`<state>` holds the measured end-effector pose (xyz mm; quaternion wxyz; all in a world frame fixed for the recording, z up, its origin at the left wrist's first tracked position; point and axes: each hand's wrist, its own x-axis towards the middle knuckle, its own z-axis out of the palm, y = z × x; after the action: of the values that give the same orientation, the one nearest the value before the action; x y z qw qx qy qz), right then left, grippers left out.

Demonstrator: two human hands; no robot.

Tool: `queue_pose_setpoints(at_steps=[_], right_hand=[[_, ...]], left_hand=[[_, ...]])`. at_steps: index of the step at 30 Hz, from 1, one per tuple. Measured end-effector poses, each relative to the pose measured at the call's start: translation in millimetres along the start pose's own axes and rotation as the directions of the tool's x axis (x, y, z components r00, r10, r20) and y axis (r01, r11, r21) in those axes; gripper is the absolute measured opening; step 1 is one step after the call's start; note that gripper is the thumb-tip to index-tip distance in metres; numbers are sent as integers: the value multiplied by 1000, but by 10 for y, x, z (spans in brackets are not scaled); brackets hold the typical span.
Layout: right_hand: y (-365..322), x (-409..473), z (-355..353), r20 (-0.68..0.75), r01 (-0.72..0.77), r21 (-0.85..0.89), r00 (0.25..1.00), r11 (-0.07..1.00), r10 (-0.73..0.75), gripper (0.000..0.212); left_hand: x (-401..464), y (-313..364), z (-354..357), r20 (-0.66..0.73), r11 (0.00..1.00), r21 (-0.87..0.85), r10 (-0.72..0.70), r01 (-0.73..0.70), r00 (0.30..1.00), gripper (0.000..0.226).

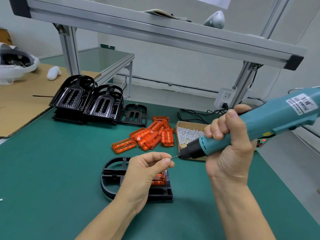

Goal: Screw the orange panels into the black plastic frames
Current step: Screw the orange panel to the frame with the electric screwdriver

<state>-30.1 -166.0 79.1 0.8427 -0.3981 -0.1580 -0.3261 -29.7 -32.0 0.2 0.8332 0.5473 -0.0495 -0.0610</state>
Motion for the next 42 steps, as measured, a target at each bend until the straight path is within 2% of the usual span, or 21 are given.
queue_pose_setpoints(at_steps=[2, 8, 15, 18, 21, 22, 23, 25, 27, 30, 32, 34, 42], right_hand=[[17, -21, 14, 12, 21, -10, 1000, 1000, -21, 14], [66, -22, 68, -36, 39, 7, 999, 999, -39, 13], [110, -8, 61, -33, 2, 24, 999, 1000, -1, 14], [117, 28, 21, -29, -14, 22, 999, 1000, 15, 14], [122, 57, -26, 6, -40, -6, 999, 999, 40, 14], [129, 63, -43, 23, -53, -22, 998, 998, 53, 15], [142, 68, -59, 37, -67, -46, 997, 997, 69, 15], [187, 62, -93, 62, -100, -102, 992, 990, 107, 15], [251, 41, -120, 86, -132, -149, 986, 980, 146, 15], [336, 9, -139, 108, -164, -202, 976, 966, 188, 16], [377, -3, -135, 129, -165, -229, 972, 959, 198, 16], [411, -9, -130, 149, -164, -247, 967, 955, 205, 16], [466, -14, -131, 214, -150, -302, 952, 941, 220, 16]], left_hand=[[13, -9, 8, -13, 998, 55, 35, -34, 999, 6], [31, -7, -12, -22, 998, 4, 69, -69, 997, 10], [49, -2, -76, 1, 996, 40, 77, -77, 997, 9], [37, 34, -105, 32, 990, 121, 69, -73, 997, 20], [47, 105, -223, 1, 949, 297, 106, -102, 994, 33], [52, 126, -279, -13, 900, 411, 162, -142, 987, 34], [58, 141, -334, 3, 808, 555, 235, -197, 972, 34], [60, 135, -403, 155, 537, 784, 317, -312, 936, 28], [38, 86, -402, 295, 303, 886, 211, -349, 932, 24], [26, -12, -375, 366, 69, 927, 39, -368, 930, 31], [33, -28, -365, 379, 2, 925, 19, -379, 925, 35], [33, -31, -369, 380, -25, 925, 20, -380, 925, 36], [38, -57, -375, 380, -47, 924, 35, -378, 924, 36]])
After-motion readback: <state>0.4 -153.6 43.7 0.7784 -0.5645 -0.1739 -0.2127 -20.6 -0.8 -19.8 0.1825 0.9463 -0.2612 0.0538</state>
